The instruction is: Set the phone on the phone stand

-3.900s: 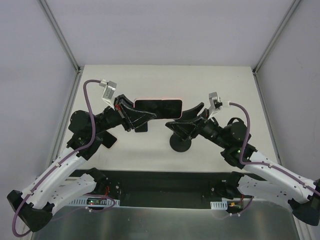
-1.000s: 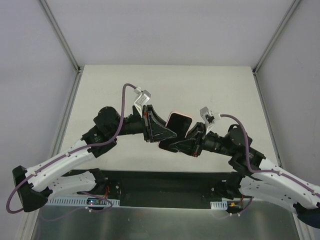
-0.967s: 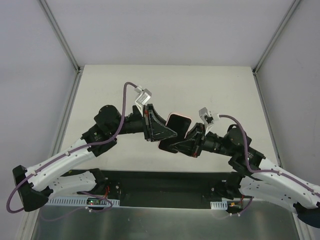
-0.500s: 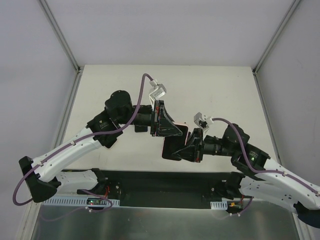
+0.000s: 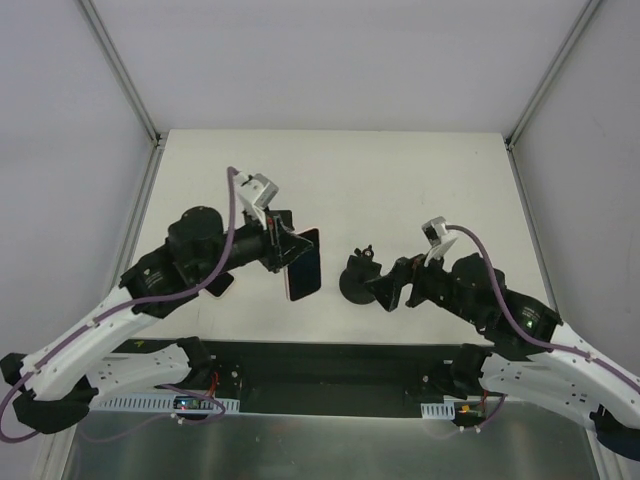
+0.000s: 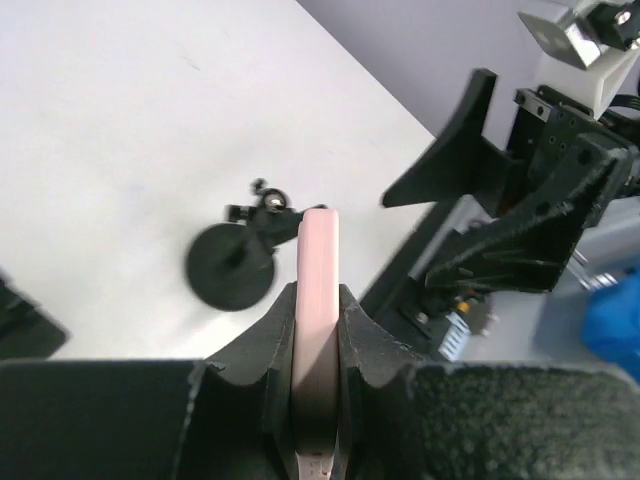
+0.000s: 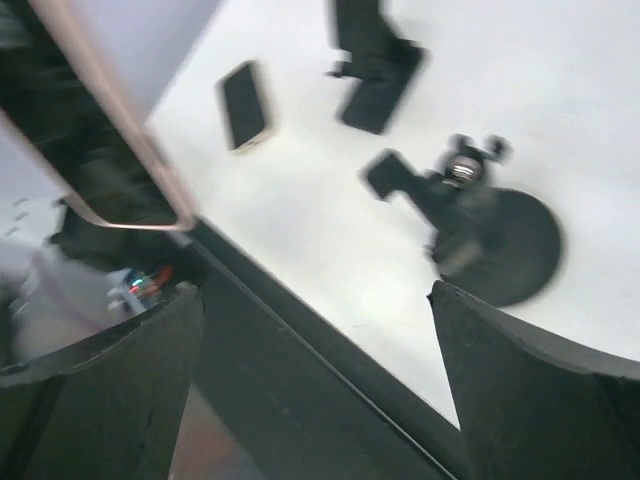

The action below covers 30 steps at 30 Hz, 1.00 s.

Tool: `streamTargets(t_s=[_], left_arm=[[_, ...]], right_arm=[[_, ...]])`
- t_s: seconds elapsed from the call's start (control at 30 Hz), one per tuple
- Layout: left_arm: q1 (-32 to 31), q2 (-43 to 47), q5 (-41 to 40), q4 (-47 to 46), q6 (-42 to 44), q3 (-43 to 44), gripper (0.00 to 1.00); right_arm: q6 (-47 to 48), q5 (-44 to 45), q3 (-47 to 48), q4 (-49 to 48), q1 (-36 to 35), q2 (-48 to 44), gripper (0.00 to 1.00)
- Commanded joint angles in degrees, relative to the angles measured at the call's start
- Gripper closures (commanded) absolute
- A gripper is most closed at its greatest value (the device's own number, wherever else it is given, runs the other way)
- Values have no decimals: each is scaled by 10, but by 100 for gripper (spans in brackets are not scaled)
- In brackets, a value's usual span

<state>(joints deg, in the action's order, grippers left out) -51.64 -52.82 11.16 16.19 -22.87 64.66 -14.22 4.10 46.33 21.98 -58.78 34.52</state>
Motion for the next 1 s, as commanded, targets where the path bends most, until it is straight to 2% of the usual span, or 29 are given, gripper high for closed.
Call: streamTargets(t_s=[0.0, 0.07, 0.1, 0.13, 0.33, 0.53, 0.57, 0.67, 0.7, 0.77, 0.8, 0.83, 0.9, 0.93, 0.97], left_arm=[[0, 81, -163, 16, 41, -13, 100], [0, 79, -156, 27, 39, -13, 100], [0, 77, -147, 32, 31, -13, 100], [0, 76, -139, 37, 23, -17, 100], [0, 83, -133, 35, 0, -42, 100], [0, 83, -116, 27, 2, -46, 100], [0, 82, -112, 25, 5, -47, 100], [0, 81, -91, 5, 7, -52, 100], [0, 80, -81, -3, 9, -55, 100], [0, 77, -64, -31, 16, -60, 100], [0, 76, -41, -42, 19, -66, 100], [0, 74, -26, -74, 25, -69, 100], [0, 69, 16, -120, 35, -89, 100], [0, 69, 69, -158, 51, -101, 100], [0, 62, 108, -237, 57, -113, 100]], right_arm=[[-64, 196, 45, 156, 0, 32, 7], [-91, 216, 67, 196, -1, 77, 27], [-94, 219, 70, 196, -2, 91, 49], [-99, 228, 71, 187, -5, 113, 56], [-101, 252, 107, 179, -8, 212, 44], [-101, 278, 130, 173, -13, 266, 46], [-100, 278, 131, 170, -12, 273, 47], [-92, 271, 135, 169, -13, 282, 66], [-90, 272, 136, 170, -14, 283, 76], [-81, 272, 136, 176, -14, 281, 83], [-78, 273, 136, 177, -16, 279, 93], [-73, 272, 135, 177, -15, 276, 98], [-51, 271, 131, 173, -15, 266, 99], [-39, 271, 131, 171, -14, 263, 99], [-8, 268, 131, 164, -15, 260, 99]])
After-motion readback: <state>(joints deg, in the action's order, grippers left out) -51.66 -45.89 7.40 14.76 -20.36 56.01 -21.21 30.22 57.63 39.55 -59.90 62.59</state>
